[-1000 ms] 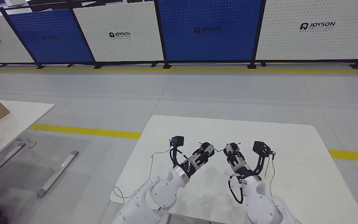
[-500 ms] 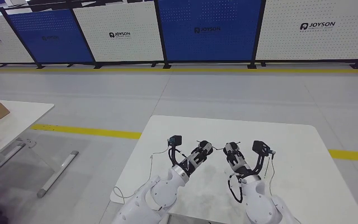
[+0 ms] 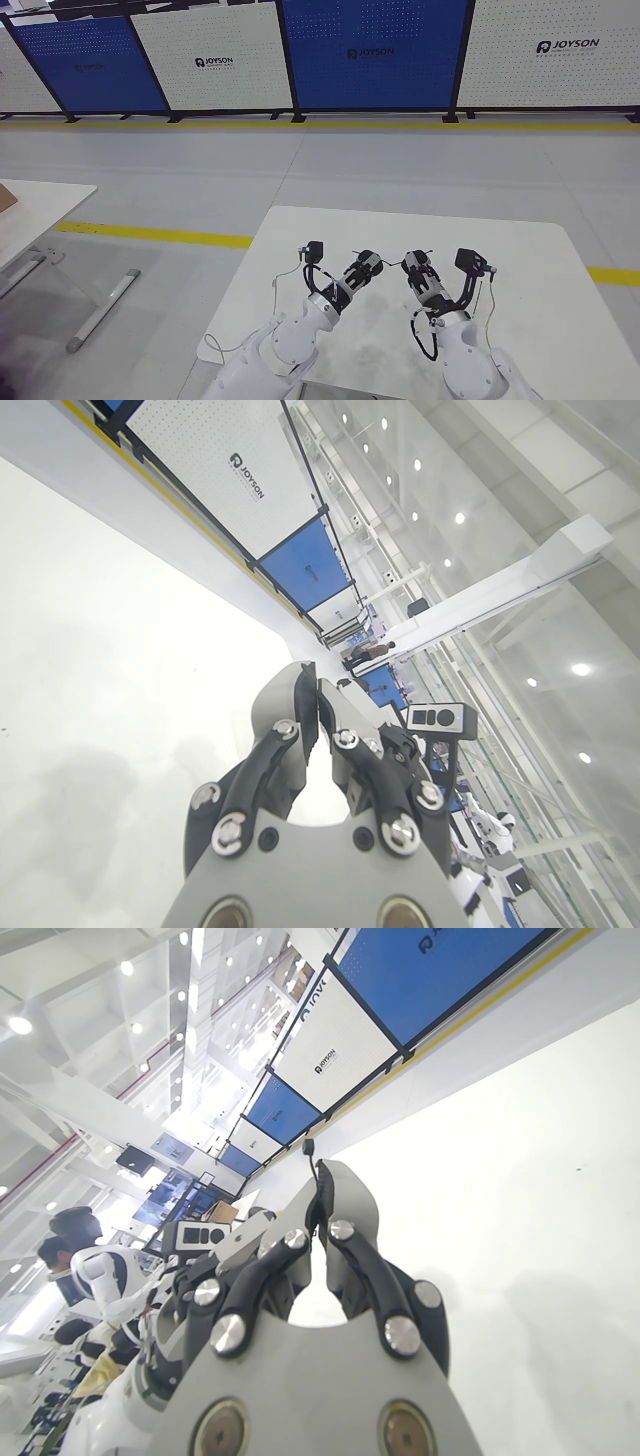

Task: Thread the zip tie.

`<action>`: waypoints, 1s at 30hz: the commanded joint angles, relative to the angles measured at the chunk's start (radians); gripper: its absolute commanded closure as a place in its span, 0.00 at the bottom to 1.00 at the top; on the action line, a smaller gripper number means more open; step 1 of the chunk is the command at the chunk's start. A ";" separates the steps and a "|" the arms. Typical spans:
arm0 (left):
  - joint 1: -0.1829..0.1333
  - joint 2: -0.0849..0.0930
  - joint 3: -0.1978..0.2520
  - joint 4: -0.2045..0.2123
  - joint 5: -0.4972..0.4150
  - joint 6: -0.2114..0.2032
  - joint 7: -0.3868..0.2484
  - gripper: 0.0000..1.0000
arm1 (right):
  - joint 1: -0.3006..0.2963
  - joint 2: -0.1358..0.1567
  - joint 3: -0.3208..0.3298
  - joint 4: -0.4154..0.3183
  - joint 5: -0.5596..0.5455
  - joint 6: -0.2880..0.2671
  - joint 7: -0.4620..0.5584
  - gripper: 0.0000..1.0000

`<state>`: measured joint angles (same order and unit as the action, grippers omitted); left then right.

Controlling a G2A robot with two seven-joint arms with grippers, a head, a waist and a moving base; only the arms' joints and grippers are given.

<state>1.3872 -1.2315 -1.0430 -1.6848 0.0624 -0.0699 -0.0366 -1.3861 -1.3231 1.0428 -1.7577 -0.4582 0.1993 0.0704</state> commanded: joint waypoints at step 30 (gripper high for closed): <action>0.000 0.000 0.000 0.000 0.001 0.000 0.000 1.00 | -0.034 -0.005 0.030 -0.029 -0.034 -0.022 -0.006 1.00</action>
<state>1.3874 -1.2315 -1.0434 -1.6847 0.0634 -0.0703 -0.0370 -1.4206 -1.3273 1.0733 -1.7876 -0.4912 0.1783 0.0628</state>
